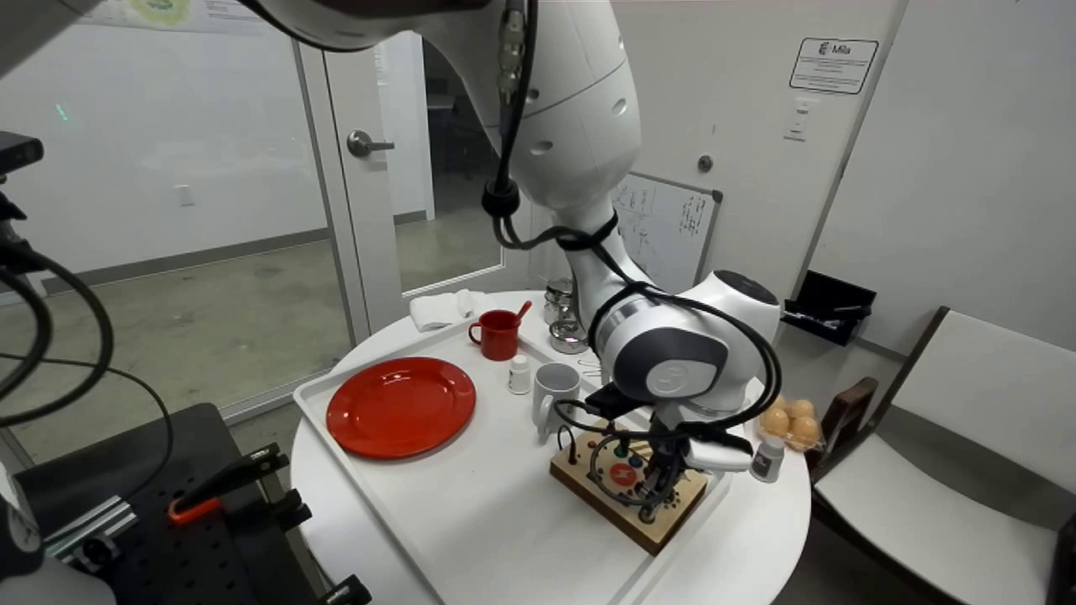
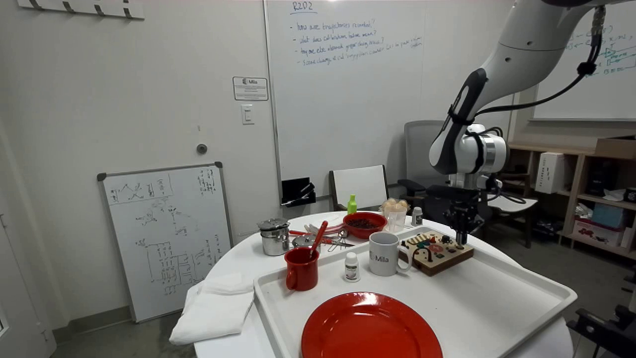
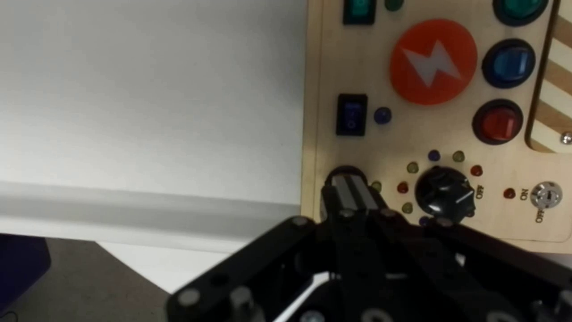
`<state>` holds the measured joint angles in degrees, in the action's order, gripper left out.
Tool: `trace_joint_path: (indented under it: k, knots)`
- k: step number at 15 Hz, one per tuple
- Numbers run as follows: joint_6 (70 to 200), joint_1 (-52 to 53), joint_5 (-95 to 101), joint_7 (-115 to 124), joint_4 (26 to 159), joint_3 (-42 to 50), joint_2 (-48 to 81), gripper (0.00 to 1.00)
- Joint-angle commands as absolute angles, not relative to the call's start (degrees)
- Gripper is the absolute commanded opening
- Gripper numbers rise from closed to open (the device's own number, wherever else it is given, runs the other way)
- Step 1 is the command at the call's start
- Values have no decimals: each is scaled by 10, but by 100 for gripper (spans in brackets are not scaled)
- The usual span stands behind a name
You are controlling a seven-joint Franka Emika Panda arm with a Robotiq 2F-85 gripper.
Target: Press the button on the bottom right corner
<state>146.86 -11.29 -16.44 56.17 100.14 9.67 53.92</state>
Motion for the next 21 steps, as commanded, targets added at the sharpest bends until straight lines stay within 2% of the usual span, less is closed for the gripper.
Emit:
trace_joint_path:
  k: [1, 21]
  knots:
    - [1458, -111, -177, 554, 987, 98, 549, 4]
    - [1483, -122, -193, 546, 991, 85, 567, 5]
